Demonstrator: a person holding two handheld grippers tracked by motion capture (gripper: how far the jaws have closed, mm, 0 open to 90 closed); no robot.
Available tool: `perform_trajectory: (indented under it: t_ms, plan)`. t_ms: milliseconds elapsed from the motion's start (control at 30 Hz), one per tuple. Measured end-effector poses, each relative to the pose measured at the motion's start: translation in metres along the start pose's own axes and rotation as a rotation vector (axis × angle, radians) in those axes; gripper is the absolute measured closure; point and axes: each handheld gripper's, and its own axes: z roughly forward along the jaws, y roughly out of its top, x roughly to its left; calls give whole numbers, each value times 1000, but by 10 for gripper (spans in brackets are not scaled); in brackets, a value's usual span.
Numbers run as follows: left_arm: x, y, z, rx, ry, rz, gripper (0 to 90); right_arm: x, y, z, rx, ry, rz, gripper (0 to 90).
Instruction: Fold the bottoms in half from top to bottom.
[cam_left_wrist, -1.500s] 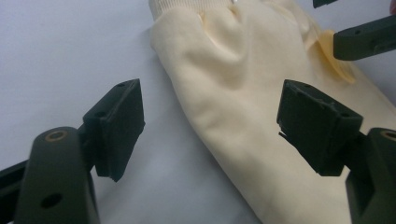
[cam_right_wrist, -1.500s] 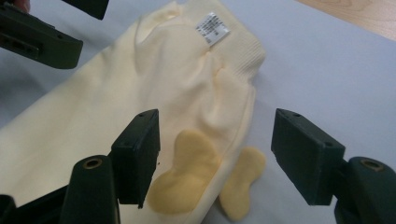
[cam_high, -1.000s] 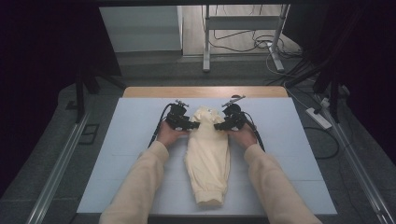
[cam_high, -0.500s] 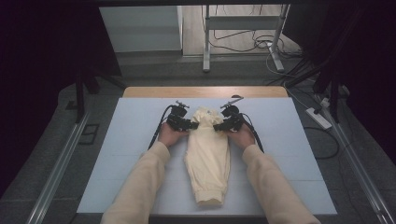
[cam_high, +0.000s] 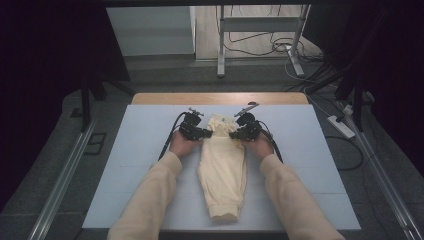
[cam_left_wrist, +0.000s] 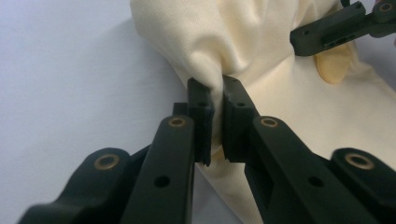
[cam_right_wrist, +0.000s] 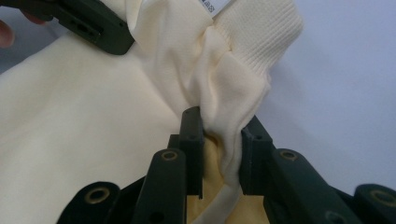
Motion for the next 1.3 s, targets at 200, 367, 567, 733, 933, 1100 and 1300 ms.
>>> perform_trajectory:
  t_ms: [200,367,567,733,933,1100,1300]
  plan:
    - [-3,3,-8,-23,-4,15,829,0,2,-8,-16,2,-12,748]
    - [-5,5,-14,-40,-10,24,830,-1,3,-14,-37,12,0,754]
    - [-8,6,-18,-55,-16,35,832,0,4,-20,-41,11,6,760]
    - [-11,12,-25,-52,-9,60,834,1,8,-26,-46,6,-6,768]
    - [-18,29,-43,-77,4,93,835,1,22,-43,-75,-15,-25,770]
    - [-23,33,-51,-97,1,100,835,3,29,-56,-95,-29,-44,770]
    - [-24,34,-53,-100,0,102,836,6,29,-58,-93,-38,-52,770]
